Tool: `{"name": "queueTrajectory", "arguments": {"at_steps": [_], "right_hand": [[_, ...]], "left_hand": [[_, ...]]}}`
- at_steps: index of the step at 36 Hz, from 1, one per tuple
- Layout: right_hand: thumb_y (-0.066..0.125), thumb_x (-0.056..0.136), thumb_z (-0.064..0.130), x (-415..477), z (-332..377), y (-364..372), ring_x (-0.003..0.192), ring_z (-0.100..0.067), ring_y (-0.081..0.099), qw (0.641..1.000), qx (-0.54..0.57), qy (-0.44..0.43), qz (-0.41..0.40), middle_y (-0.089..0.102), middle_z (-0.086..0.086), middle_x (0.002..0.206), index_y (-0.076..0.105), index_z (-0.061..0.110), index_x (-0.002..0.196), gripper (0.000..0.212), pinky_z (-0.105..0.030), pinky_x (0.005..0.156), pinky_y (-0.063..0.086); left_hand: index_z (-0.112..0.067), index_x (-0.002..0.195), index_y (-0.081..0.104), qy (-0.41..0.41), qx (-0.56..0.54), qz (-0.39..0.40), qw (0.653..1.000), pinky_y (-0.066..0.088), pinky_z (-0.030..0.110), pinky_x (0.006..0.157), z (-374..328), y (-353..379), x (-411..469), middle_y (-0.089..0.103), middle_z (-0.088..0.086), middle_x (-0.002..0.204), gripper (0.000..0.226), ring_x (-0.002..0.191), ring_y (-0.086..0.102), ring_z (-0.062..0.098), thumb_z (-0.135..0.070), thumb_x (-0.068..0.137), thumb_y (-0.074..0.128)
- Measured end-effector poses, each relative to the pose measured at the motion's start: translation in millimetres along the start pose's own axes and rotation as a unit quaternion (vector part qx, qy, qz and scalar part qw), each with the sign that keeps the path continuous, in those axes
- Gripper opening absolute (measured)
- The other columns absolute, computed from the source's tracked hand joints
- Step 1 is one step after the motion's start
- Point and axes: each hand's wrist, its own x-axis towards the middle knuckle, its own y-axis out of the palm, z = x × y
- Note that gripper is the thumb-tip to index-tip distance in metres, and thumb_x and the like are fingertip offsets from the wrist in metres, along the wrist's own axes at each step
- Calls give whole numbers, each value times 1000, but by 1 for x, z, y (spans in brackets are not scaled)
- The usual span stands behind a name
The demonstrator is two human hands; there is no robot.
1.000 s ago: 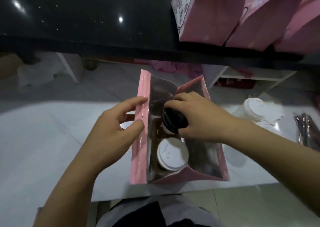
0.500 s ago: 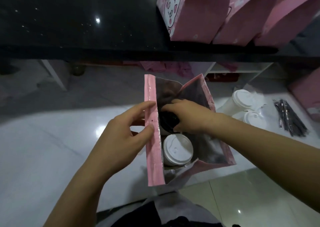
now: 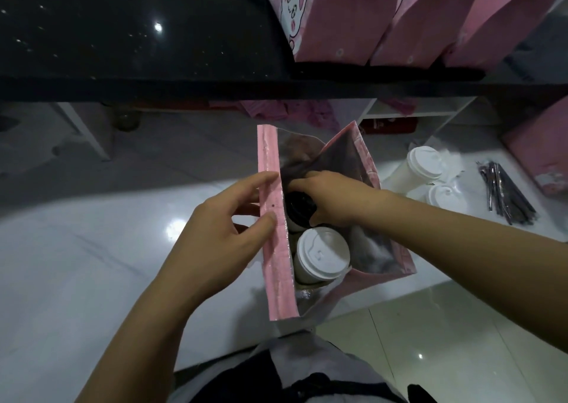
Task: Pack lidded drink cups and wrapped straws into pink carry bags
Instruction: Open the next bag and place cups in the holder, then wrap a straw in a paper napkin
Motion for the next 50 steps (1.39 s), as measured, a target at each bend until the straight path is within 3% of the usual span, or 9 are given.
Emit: {"name": "queueTrajectory", "arguments": {"at_steps": [8, 12, 17, 21, 26, 33, 40, 45, 50], "right_hand": [[79, 76, 20, 2, -6, 1, 119, -26, 53, 1000, 8, -3, 10, 56, -6, 132, 50, 23, 140, 71, -38, 95, 47], [81, 76, 21, -2, -9, -5, 123, -25, 53, 999, 28, 17, 36, 53, -4, 142, 43, 28, 147, 81, -41, 99, 47], [72, 87, 26, -30, 1, -31, 131, -17, 47, 998, 56, 11, 18, 48, 5, 147, 43, 33, 145, 65, -34, 105, 42], [66, 90, 41, -84, 6, -58, 120, 0, 49, 990, 130, 14, -57, 53, 21, 137, 48, 43, 139, 52, -13, 90, 37], [59, 81, 59, -167, -18, -49, 122, 10, 42, 952, 211, 26, -222, 45, 34, 136, 49, 50, 135, 55, -8, 87, 34], [68, 85, 53, -261, -74, 43, 144, 4, 23, 836, 327, 145, -416, 28, 24, 156, 42, 51, 140, 61, -23, 111, 23], [68, 87, 40, -326, -124, 158, 146, 0, 20, 735, 457, 292, -407, 23, 24, 156, 46, 44, 141, 59, -45, 120, 27], [48, 83, 73, -363, -168, 227, 151, -4, -6, 776, 424, 336, -324, 4, 16, 165, 27, 47, 149, 74, -48, 122, 13], [51, 87, 64, -400, -206, 250, 151, -7, -9, 764, 452, 378, -262, -6, 17, 164, 18, 46, 152, 75, -43, 123, 8]], "left_hand": [[-49, 130, 54, 13, -16, -10, 1000, 51, 8, 71, 3, 4, 0, 60, -28, 118, 47, 105, 58, -10, -23, 92, 64], [-54, 141, 40, 16, -27, -14, 999, 50, 7, 82, 6, 7, -2, 56, -27, 130, 62, 116, 54, -10, -27, 92, 65], [-53, 147, 28, 7, 3, -26, 1000, 43, 30, 108, 1, 9, -4, 45, -21, 147, 69, 132, 42, -5, -36, 92, 65], [-53, 146, 32, 13, 53, -36, 998, 37, 35, 114, -14, 10, -6, 39, -24, 151, 64, 138, 37, -1, -38, 93, 64], [-49, 143, 37, 58, 176, -49, 982, 20, 6, 97, -48, 29, -6, 34, -32, 142, 58, 125, 28, -13, -44, 91, 64], [-43, 149, 32, 136, 266, -16, 954, 18, 47, 122, -116, 119, -10, 20, -10, 162, 67, 151, 10, 14, -52, 89, 60], [-42, 153, 22, 227, 255, 54, 938, 6, 32, 120, -111, 294, -35, 7, -10, 166, 71, 153, -2, 11, -47, 92, 57], [-59, 146, -11, 161, 321, 158, 920, -4, 33, 122, -70, 397, -46, -26, -16, 161, 84, 148, -26, 11, -59, 92, 52], [-48, 153, -5, 89, 367, 239, 895, -1, 40, 124, -67, 452, -47, -24, -11, 162, 85, 149, -25, 15, -60, 91, 53]]}}
